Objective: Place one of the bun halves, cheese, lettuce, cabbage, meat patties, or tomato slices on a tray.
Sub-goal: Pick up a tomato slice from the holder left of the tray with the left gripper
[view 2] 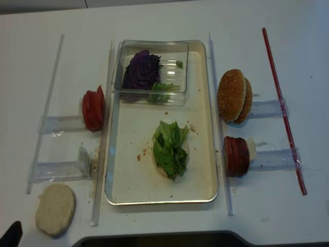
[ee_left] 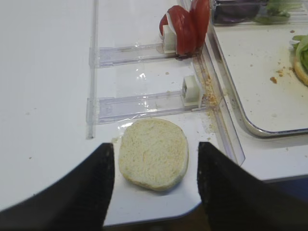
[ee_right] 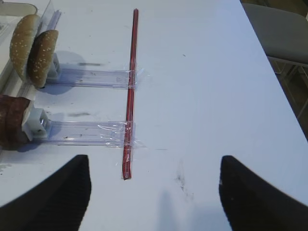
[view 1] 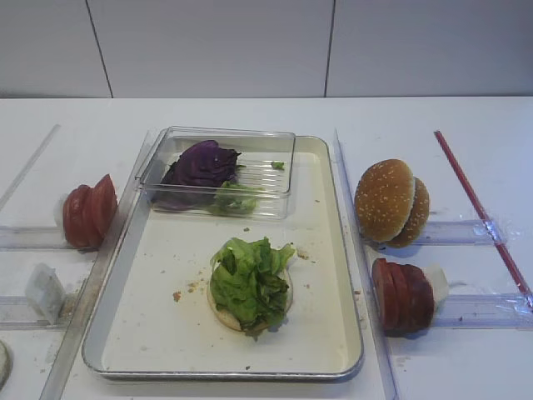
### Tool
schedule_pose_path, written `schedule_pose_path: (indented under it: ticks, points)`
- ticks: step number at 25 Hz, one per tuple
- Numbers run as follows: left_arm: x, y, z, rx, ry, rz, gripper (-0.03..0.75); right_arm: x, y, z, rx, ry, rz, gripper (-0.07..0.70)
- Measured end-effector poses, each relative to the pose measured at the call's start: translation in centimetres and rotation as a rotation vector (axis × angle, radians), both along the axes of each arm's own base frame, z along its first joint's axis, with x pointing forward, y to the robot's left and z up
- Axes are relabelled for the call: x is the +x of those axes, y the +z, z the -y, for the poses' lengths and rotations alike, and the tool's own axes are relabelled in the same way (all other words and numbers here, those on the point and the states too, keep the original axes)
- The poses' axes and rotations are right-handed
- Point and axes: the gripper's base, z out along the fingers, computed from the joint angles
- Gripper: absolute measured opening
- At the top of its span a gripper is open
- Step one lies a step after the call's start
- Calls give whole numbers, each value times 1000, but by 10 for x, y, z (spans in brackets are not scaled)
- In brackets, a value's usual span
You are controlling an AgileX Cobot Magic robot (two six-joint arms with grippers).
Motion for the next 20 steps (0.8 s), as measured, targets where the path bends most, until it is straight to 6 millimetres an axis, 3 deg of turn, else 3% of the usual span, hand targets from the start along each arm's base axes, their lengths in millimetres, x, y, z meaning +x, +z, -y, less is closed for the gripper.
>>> schedule_pose_path:
  ticks: [20]
  points:
    - [0,0,0,0,0,0,358,0,0,0,0,0,0,564]
